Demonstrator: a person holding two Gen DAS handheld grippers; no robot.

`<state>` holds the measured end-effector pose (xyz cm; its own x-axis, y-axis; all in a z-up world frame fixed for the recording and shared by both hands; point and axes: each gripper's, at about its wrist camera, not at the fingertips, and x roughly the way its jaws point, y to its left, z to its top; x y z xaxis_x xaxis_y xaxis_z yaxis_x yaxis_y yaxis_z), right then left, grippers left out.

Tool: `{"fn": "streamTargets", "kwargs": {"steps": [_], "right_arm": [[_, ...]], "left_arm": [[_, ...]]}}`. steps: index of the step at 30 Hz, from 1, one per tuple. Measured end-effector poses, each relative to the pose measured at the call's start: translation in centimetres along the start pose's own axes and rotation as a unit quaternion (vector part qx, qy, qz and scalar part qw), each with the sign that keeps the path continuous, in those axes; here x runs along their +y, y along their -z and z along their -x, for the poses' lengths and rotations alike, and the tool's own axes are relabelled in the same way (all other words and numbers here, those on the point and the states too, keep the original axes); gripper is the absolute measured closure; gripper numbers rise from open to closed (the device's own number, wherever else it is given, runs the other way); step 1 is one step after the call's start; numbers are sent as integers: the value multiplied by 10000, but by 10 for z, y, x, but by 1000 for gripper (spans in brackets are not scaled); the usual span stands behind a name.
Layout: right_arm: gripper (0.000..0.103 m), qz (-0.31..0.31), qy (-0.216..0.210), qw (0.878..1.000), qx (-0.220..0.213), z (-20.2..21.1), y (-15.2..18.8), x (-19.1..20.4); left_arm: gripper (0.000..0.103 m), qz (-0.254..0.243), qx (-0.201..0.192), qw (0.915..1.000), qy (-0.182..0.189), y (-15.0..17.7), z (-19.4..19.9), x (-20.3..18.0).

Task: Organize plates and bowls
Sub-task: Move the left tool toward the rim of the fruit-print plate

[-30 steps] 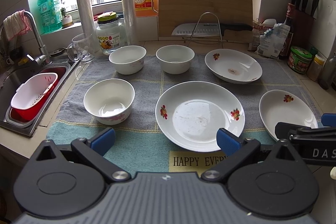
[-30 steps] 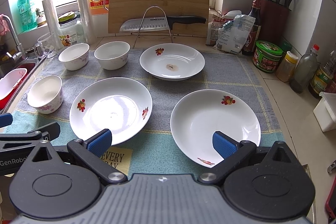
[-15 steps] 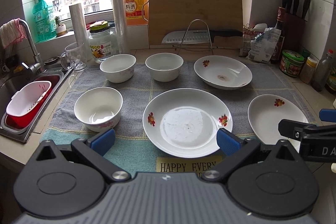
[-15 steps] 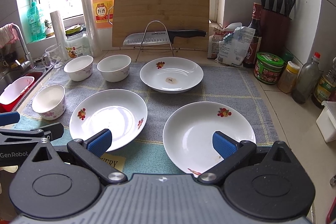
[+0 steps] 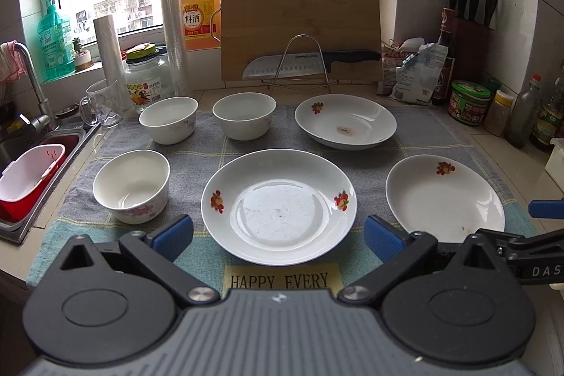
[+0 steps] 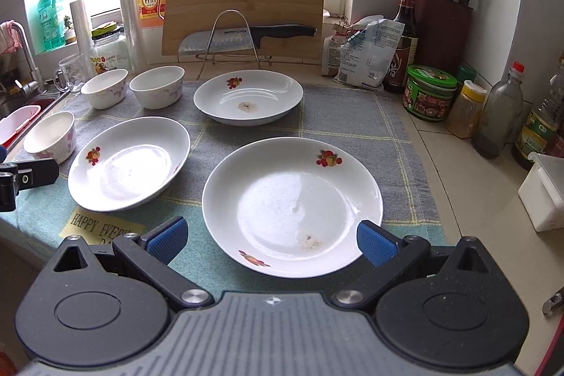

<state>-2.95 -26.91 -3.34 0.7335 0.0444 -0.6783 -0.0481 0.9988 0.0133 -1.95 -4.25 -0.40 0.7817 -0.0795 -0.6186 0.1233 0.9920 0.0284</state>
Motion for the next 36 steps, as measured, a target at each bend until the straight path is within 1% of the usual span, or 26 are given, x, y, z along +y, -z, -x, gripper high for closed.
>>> {"fn": "streamTargets", "kwargs": {"steps": [5,10,16,21,23,26,34,36], "right_arm": [[0,140,-111,9998,111,-12,17,-17],[0,246,-188,9990,331,-30,31,-30],[0,372,-320,9977,459,-51,42,-41],[0,454,-480,9965,508,-65,45,-50],[0,511,-480,9961,540,-70,45,-52],[0,685,-476,9954,465,-72,46,-52],[0,904,-697,9927,395,-80,39,-52],[0,961,-753,9919,353,-82,38,-52]], "left_arm": [[1,-45,24,10000,31,1,-4,-12],[1,-49,59,10000,34,2,-7,-23],[1,11,130,9999,33,5,-10,-33],[1,41,173,9998,-128,6,-9,-38],[1,43,215,9996,-171,5,-10,-39],[1,46,240,9994,-242,4,-12,-41],[1,-116,342,9990,-265,-1,-20,-49],[1,-159,342,9991,-205,-3,-23,-51]]}}
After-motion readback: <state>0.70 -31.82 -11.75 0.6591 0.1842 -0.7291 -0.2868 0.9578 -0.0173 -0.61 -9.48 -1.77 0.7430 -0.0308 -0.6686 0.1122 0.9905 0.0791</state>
